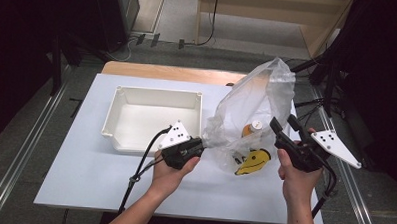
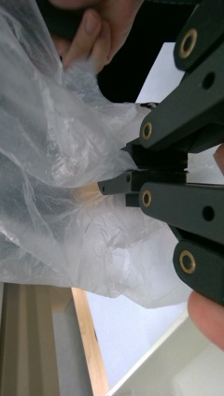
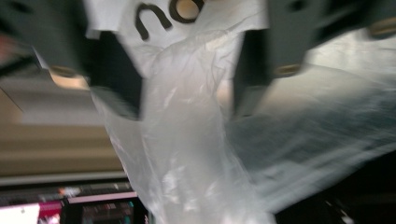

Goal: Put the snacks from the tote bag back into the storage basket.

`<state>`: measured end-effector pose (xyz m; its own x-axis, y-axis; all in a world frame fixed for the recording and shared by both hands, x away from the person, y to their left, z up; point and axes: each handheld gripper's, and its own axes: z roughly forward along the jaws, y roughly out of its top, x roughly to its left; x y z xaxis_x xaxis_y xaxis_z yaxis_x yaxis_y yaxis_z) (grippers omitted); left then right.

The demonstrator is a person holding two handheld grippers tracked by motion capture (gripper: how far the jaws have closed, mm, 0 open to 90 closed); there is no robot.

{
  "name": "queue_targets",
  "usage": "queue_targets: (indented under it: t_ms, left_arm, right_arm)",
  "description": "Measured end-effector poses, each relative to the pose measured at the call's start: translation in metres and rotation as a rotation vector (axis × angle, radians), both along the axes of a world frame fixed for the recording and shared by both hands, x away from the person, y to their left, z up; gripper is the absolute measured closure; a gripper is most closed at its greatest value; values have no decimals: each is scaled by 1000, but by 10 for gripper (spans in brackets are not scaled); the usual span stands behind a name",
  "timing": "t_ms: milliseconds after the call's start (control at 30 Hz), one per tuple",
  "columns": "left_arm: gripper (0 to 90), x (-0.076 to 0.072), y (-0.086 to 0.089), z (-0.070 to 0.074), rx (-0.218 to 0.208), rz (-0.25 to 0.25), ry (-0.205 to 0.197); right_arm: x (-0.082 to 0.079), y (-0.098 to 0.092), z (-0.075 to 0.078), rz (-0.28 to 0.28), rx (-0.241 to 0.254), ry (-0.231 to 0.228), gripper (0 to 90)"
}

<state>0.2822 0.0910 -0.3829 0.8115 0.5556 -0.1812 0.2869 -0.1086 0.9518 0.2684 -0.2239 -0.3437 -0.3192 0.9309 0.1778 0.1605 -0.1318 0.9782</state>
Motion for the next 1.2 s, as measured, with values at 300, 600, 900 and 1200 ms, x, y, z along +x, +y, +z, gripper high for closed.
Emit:
queue_targets:
  t_ms: [300, 600, 900, 1200]
  left_arm:
    - [900, -2, -7, -19, 5, -12, 50]
    - [900, -3, -16, -42, 31, -11, 107]
    - [900, -5, -26, -68, 84, -1, 181]
    - [900, -4, -29, -82, 116, 17, 217]
  right_arm:
    - [21, -10, -28, -4, 34, 103, 880]
    - [34, -13, -51, -30, 29, 172, 883]
    - [47, -17, -78, -48, 26, 248, 883]
    - [54, -19, -95, -56, 18, 288, 884]
